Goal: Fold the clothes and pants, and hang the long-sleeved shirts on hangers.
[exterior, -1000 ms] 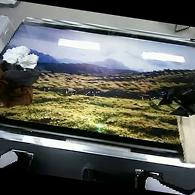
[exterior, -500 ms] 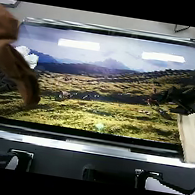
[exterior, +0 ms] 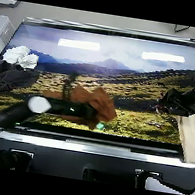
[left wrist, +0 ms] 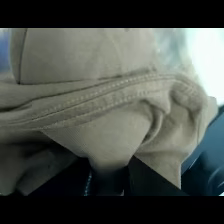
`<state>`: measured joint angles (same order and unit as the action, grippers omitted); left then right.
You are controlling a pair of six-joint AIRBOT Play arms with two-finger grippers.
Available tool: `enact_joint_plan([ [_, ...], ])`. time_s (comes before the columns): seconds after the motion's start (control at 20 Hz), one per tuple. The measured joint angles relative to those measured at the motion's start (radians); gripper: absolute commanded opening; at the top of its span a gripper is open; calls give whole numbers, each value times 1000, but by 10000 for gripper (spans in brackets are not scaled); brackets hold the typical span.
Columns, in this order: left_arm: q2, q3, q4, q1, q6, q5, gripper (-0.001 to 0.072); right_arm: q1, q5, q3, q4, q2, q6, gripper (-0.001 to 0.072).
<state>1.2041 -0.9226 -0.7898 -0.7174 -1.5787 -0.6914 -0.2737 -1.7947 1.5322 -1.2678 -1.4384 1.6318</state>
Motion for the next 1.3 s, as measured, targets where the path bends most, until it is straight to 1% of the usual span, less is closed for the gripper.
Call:
enact_joint_plan([
  [0.05, 87, -26, 30, -35, 7, -14, 699, 0, -4, 0, 0, 0, -2, 678],
  [0.15, 215, -101, 90, -66, 45, -68, 705, 0, -5, 0, 0, 0, -13, 678],
  [0.2, 253, -145, 105, -59, 60, -99, 705, 0, -2, 0, 0, 0, -16, 678],
  [0.3, 293, -244, 92, 4, 83, -185, 705, 1, 12, 0, 10, 0, -25, 679],
  [0.45, 288, -377, -35, 199, 93, -362, 705, 20, 10, -16, 47, 6, -56, 689],
  [0.55, 262, -413, -154, 362, 71, -484, 704, 48, 22, -76, 61, 28, -71, 699],
  [0.65, 234, -396, -245, 527, 53, -590, 704, 82, 62, -189, 69, 64, -84, 708],
  [0.75, 200, -323, -298, 674, 53, -653, 704, 116, 109, -335, 72, 103, -96, 709],
  [0.9, 151, -164, -337, 842, 83, -681, 704, 151, 160, -536, 80, 145, -114, 709],
  [1.0, 134, -70, -348, 905, 109, -668, 704, 161, 189, -634, 87, 162, -121, 708],
  [1.1, 126, 7, -343, 933, 127, -621, 704, 166, 217, -704, 106, 171, -124, 708],
  [1.25, 128, 82, -292, 925, 145, -529, 700, 171, 247, -776, 140, 176, -129, 708],
  [1.3, 130, 96, -273, 914, 148, -495, 680, 171, 253, -794, 150, 177, -129, 708],
])
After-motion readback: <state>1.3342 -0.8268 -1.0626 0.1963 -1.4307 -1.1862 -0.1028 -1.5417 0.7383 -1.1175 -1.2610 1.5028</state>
